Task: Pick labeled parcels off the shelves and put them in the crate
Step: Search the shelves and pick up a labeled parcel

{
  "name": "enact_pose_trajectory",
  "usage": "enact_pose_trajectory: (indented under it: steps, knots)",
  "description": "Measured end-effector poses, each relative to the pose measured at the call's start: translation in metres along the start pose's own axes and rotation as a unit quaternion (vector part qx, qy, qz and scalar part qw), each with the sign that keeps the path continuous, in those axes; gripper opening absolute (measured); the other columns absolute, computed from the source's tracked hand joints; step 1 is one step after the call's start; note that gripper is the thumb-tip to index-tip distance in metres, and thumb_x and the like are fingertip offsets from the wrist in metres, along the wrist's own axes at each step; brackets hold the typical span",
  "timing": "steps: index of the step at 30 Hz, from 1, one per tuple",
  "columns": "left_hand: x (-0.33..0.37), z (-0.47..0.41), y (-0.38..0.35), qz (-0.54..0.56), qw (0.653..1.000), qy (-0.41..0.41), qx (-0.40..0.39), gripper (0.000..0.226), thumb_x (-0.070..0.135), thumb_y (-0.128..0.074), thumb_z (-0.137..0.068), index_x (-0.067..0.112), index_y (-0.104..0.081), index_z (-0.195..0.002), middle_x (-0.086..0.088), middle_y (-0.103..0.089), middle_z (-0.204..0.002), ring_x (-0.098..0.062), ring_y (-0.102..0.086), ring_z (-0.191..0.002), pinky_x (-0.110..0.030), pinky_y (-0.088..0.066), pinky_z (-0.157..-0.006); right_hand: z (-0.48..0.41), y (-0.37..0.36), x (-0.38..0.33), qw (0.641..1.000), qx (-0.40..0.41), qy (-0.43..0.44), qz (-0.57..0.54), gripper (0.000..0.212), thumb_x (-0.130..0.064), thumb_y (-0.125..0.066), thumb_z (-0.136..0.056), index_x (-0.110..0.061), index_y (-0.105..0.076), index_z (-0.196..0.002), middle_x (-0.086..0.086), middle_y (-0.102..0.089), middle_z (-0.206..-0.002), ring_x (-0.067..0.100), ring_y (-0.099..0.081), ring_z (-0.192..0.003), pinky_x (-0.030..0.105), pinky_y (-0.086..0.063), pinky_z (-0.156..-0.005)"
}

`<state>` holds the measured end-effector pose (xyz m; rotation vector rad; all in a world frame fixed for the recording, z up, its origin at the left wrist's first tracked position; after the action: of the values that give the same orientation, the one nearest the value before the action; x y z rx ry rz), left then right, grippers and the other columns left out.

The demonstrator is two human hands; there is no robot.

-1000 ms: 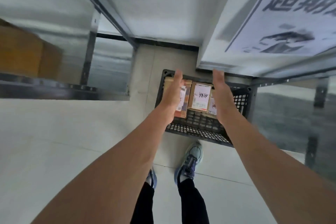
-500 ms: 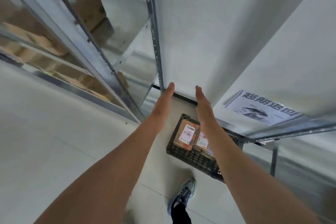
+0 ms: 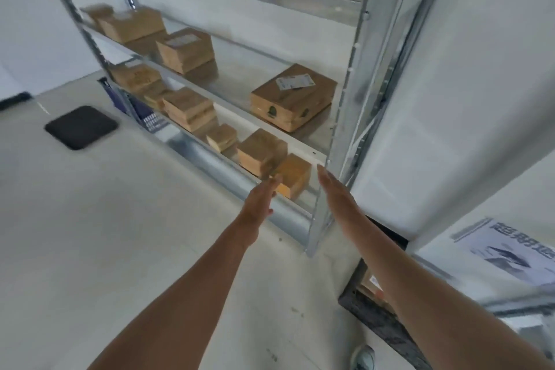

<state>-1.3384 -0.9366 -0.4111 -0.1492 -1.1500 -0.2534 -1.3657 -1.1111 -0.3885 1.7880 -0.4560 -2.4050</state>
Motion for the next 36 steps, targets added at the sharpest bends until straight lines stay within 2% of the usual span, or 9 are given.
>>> enact_pose_trajectory:
  steps: [4,7,12,17,22,26,30,34,36]
  knots:
    - [0.013,0.023,0.103,0.011,0.998,-0.020,0.052,0.050,0.049,-0.048,-0.104,0.021,-0.048,-0.146,0.000,-0.048,-0.151,-0.020,-0.045,-0.139,-0.046,-0.041,-0.111,-0.005,-0.077,-0.043,0.999,-0.029,0.015,0.040,0.060,-0.059,-0.029,-0.107,-0.030,-0.034,-0.160,-0.002,-0.037,-0.163,0.023,-0.032,-0.151,0.044,-0.025,-0.121]
    - [0.018,0.028,0.161,0.025,0.996,-0.021,0.079,0.052,0.050,-0.050,-0.103,0.022,-0.048,-0.147,-0.001,-0.048,-0.151,-0.019,-0.046,-0.138,-0.047,-0.042,-0.112,-0.016,-0.129,-0.072,0.995,-0.064,0.045,0.069,0.069,-0.065,-0.030,-0.104,-0.023,-0.038,-0.158,0.003,-0.042,-0.160,0.026,-0.036,-0.149,0.043,-0.029,-0.119]
    - [0.029,0.012,0.234,0.051,0.992,-0.010,0.111,0.032,0.047,-0.053,-0.103,0.029,-0.053,-0.129,0.001,-0.054,-0.142,-0.016,-0.052,-0.127,-0.044,-0.047,-0.107,-0.056,-0.196,-0.105,0.988,-0.103,0.066,0.098,0.060,-0.051,-0.030,-0.109,-0.020,-0.032,-0.160,0.004,-0.037,-0.164,0.024,-0.032,-0.152,0.039,-0.029,-0.119]
    - [0.037,-0.029,0.297,0.068,0.988,0.010,0.141,0.029,0.047,-0.055,-0.102,0.029,-0.054,-0.124,0.001,-0.057,-0.138,-0.016,-0.055,-0.124,-0.046,-0.047,-0.108,-0.124,-0.246,-0.121,0.988,-0.117,0.046,0.085,0.062,-0.057,-0.030,-0.107,-0.023,-0.033,-0.159,0.003,-0.036,-0.164,0.026,-0.032,-0.151,0.045,-0.028,-0.120]
    - [0.054,-0.078,0.361,0.079,0.981,0.036,0.171,0.046,0.048,-0.055,-0.102,0.021,-0.053,-0.138,0.001,-0.057,-0.141,-0.017,-0.054,-0.128,-0.049,-0.046,-0.110,-0.199,-0.297,-0.156,0.990,-0.125,0.048,0.054,0.073,-0.066,-0.030,-0.101,-0.022,-0.033,-0.159,0.002,-0.034,-0.165,0.026,-0.032,-0.152,0.047,-0.026,-0.122]
    - [0.065,-0.110,0.409,0.090,0.978,0.047,0.184,0.052,0.048,-0.053,-0.102,0.019,-0.050,-0.145,0.001,-0.057,-0.143,-0.018,-0.054,-0.129,-0.049,-0.045,-0.110,-0.249,-0.344,-0.175,0.989,-0.141,0.026,0.028,0.077,-0.075,-0.033,-0.095,-0.027,-0.042,-0.154,0.002,-0.043,-0.160,0.026,-0.038,-0.148,0.055,-0.031,-0.121]
    - [0.070,-0.144,0.464,0.104,0.973,0.042,0.201,0.047,0.047,-0.055,-0.102,0.019,-0.055,-0.140,0.000,-0.060,-0.138,-0.018,-0.056,-0.127,-0.046,-0.048,-0.106,-0.293,-0.390,-0.198,0.990,-0.139,0.020,0.012,0.048,-0.055,-0.039,-0.106,-0.026,-0.051,-0.142,0.007,-0.051,-0.150,0.027,-0.047,-0.140,0.056,-0.036,-0.118]
    - [0.067,-0.187,0.523,0.115,0.973,0.047,0.194,0.043,0.047,-0.056,-0.101,0.021,-0.057,-0.136,0.000,-0.061,-0.136,-0.018,-0.057,-0.126,-0.046,-0.050,-0.104,-0.335,-0.448,-0.210,0.989,-0.144,0.012,0.033,0.052,-0.055,-0.040,-0.105,-0.024,-0.050,-0.145,0.005,-0.050,-0.152,0.026,-0.046,-0.140,0.056,-0.036,-0.117]
    - [0.067,-0.215,0.559,0.119,0.975,0.048,0.182,0.037,0.046,-0.056,-0.101,0.023,-0.058,-0.130,0.000,-0.062,-0.135,-0.017,-0.058,-0.124,-0.045,-0.050,-0.103,-0.362,-0.483,-0.216,0.989,-0.140,0.004,0.047,0.060,-0.064,-0.038,-0.101,-0.028,-0.047,-0.149,0.003,-0.048,-0.155,0.026,-0.046,-0.142,0.056,-0.035,-0.118]
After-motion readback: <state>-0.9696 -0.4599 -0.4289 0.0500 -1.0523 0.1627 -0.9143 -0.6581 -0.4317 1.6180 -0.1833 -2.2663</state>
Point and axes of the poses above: each hand's wrist, its own z-axis away from the middle knuckle, its own y-axis out of the back of the hand, x = y × z, the point moved 9 cm from there along -z, towards the middle knuckle
